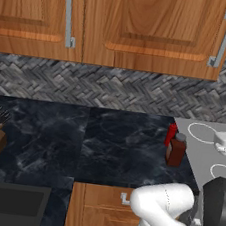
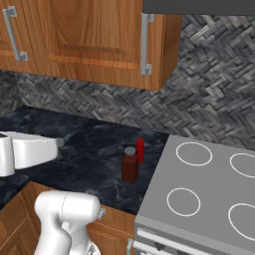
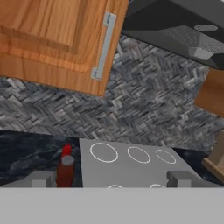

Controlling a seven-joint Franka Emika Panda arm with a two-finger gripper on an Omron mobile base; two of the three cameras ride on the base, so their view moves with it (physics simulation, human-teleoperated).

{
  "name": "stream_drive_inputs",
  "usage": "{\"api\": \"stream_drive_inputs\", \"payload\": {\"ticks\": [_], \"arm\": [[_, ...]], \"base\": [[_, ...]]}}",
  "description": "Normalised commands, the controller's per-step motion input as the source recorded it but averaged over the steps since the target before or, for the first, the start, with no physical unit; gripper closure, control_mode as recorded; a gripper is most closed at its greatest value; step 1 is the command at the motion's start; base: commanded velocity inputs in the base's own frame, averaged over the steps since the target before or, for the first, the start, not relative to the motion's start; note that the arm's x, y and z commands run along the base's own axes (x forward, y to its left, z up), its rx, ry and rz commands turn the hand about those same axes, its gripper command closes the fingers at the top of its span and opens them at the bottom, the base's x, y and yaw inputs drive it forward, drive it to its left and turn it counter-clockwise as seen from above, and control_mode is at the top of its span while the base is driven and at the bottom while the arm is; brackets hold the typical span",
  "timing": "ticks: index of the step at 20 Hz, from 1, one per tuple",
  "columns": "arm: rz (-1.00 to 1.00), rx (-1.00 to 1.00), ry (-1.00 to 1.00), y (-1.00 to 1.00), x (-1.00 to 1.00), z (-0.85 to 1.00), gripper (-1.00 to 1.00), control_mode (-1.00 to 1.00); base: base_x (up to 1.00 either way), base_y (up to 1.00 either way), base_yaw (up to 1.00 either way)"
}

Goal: Collect the paprika, ketchup, and shaker from the cabinet and place them next to the stove.

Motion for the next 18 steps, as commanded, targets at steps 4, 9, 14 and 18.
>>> {"api": "stream_drive_inputs", "payload": {"ticks": [4, 9, 14, 18], "arm": [[0.02, -0.02, 0.03, 0.09, 0.0, -0.01, -1.0, -1.0], [0.0, 0.0, 0.0, 0.0, 0.0, 0.0, -1.0, -1.0], [0.0, 0.0, 0.0, 0.0, -0.06, -0.03, -1.0, 1.0], [0.0, 0.0, 0.0, 0.0, 0.0, 0.0, -1.0, 1.0]], "base": [[0.0, 0.0, 0.0], [0.0, 0.0, 0.0], [-0.17, 0.0, 0.0], [-0.67, 0.06, 0.06]]}}
